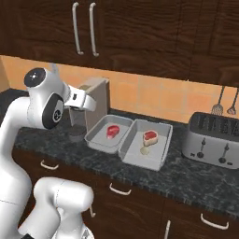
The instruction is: Place one garlic and one steak in each tupperware on the nearby counter, to pack two identical lunches.
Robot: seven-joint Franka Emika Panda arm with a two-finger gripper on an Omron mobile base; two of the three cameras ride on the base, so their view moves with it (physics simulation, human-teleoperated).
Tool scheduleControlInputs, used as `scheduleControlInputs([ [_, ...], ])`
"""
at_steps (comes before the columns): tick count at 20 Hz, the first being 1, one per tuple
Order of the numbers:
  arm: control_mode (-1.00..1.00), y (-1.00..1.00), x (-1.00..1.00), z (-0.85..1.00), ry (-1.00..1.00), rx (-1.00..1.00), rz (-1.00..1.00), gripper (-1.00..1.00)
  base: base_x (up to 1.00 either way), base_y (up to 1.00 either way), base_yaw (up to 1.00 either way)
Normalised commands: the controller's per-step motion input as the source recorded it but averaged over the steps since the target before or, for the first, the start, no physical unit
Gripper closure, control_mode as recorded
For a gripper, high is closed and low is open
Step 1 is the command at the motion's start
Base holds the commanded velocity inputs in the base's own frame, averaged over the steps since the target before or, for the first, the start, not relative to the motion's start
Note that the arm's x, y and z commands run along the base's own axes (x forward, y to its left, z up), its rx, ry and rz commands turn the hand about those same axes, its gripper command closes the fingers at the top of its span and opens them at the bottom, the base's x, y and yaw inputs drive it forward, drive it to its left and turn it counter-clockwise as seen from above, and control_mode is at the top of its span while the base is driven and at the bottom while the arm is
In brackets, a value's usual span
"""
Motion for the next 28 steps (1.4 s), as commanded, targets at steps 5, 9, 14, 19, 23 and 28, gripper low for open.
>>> scheduleControlInputs([
  [5, 1.0, 0.0, 0.0, 0.0, 0.0, 0.0, 0.0, 1.0, 0.5, 0.06, -0.48],
  [9, 1.0, 0.0, 0.0, 0.0, 0.0, 0.0, 0.0, 1.0, 0.09, 0.53, -0.36],
  [14, -1.0, 0.34, 0.19, -0.84, 0.26, -0.01, -0.09, 1.0, 0.0, 0.0, 0.0],
  [19, -1.0, 0.0, 0.25, -0.87, 0.36, 0.01, 0.0, 1.0, 0.0, 0.0, 0.0],
  [23, -1.0, 0.42, 0.53, -0.97, 0.33, 0.0, 0.01, 1.0, 0.0, 0.0, 0.0],
  [28, -1.0, 0.3, 0.59, -0.68, 0.29, 0.07, 0.03, 1.0, 0.0, 0.0, 0.0],
])
